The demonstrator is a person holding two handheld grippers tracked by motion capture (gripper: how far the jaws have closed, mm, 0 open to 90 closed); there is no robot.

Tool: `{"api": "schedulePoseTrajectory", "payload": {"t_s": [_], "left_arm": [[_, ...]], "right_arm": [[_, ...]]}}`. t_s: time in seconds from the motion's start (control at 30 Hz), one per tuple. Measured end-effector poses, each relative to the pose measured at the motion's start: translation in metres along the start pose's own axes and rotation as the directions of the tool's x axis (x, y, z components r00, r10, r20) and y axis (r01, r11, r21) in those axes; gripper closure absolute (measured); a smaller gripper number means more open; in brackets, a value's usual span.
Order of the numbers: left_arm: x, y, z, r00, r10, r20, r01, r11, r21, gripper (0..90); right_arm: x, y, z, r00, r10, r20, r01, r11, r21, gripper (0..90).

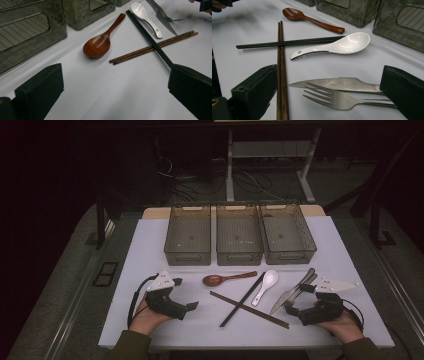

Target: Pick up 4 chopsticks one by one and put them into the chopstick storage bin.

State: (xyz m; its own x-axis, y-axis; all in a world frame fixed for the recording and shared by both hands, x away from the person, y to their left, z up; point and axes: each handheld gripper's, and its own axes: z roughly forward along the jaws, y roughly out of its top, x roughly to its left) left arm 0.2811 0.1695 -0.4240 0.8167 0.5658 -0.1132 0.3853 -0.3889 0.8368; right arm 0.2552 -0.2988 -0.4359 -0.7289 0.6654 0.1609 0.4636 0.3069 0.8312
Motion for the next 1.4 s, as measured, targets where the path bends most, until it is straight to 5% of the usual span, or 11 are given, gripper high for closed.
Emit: {"api": "schedulePoseTrajectory", "payload": {"t_s": [0.5,1.4], "left_arm": [[-0.005,0.004,0.004,1.0000,0.000,-0.004,0.000,1.0000,0.003,0.0],[-0.024,0.012,0.019,0.9998,0.003,0.021,-0.004,0.9991,0.041,16.5]], "right_arm": [[-0.001,0.001,-0.002,0.9999,0.014,-0.007,-0.015,1.000,-0.007,1.6],[-0.002,0.001,0.000,0.9998,0.018,-0.007,-0.018,1.000,0.000,1.6]]}}
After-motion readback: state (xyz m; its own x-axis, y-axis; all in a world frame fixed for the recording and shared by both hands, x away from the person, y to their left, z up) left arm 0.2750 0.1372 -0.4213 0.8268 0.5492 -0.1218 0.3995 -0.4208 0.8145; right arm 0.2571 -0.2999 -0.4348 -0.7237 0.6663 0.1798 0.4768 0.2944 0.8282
